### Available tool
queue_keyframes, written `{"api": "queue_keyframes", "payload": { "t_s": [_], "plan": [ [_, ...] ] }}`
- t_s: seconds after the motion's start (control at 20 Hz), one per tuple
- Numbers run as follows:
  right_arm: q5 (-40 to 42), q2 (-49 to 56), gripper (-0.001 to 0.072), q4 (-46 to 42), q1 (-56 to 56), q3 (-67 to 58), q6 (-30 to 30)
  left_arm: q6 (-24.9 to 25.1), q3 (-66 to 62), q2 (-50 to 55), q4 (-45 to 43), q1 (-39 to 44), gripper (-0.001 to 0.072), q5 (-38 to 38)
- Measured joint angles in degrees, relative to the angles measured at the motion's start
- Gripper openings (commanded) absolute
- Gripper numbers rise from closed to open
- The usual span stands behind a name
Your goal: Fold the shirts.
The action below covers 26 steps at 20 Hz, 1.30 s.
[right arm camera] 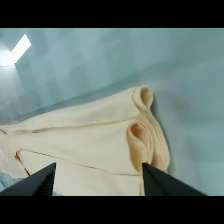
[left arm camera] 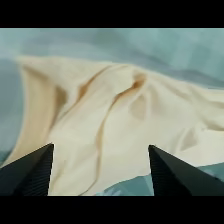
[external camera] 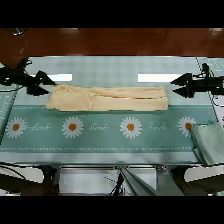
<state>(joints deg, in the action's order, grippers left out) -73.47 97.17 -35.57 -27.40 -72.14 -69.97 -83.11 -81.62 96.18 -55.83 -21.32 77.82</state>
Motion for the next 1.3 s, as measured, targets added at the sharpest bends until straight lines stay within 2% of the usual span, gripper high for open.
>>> {"api": "queue_keyframes", "payload": {
  "t_s": [0.1, 0.25, 0.4, 0.6, 0.65, 0.7, 0.75, 0.8, 0.85, 0.9, 1.15, 1.2, 1.3],
  "plan": [
    [-1.38, 0.09, 0.0618, -4.09, -1.27, -0.52, -1.25, -0.52, 3.93, -5.53, -4.04, -2.56, 0.0702, -1.66],
    [-2.32, 1.05, 0.0618, -9.97, -0.28, -0.9, -2.67, 2.25, 16.09, -17.29, -1.75, -3.04, 0.0702, -11.02],
    [-2.45, 2.67, 0.0618, -12.28, 2.97, -1.01, -3.13, 7.34, 28.59, -28.04, 5.07, 0.98, 0.0702, -19.08],
    [-1.95, 4.87, 0.0603, -11.74, 8.5, -1.11, -3.43, 10.43, 35.93, -34.01, 10.38, 9.9, 0.0702, -24.04],
    [-1.57, 5.18, 0.0518, -11.56, 9.79, -1.14, -3.45, 10.78, 36.68, -34.49, 11.63, 12.2, 0.0702, -25.33],
    [-1.03, 5.51, 0.0218, -11.69, 11.06, -1.2, -3.43, 11.06, 37.27, -34.75, 12.7, 14.56, 0.0701, -26.36],
    [-0.28, 5.7, 0.0026, -12.55, 12.02, -1.31, -3.41, 11.34, 37.62, -34.82, 13.77, 16.57, 0.0676, -27.74],
    [0.0, 5.73, 0.0023, -12.39, 12.74, -1.49, -3.43, 11.45, 37.86, -34.75, 14.84, 18.51, 0.0428, -28.74],
    [-0.31, 5.22, 0.0023, -11.91, 13.14, -1.7, -2.91, 11.58, 37.99, -34.53, 15.67, 20.11, 0.0104, -29.59],
    [-0.61, 4.42, 0.0022, -11.41, 13.25, -1.79, -2.45, 11.67, 38.05, -34.23, 16.52, 21.7, 0.0021, -30.21],
    [-4.28, -7.21, 0.0023, -15.39, 10.97, -0.92, -1.38, 12.68, 36.48, -31.1, 18.29, 30.25, 0.0017, -31.85],
    [-4.94, -11.08, 0.0023, -16.98, 10.38, 0.22, -1.33, 12.13, 35.41, -29.83, 17.94, 32.48, 0.0017, -32.74],
    [-5.64, -19.43, 0.0023, -19.19, 9.49, 3.17, -1.2, 7.85, 31.28, -25.77, 13.73, 37.46, 0.0017, -34.51]
  ]
}}
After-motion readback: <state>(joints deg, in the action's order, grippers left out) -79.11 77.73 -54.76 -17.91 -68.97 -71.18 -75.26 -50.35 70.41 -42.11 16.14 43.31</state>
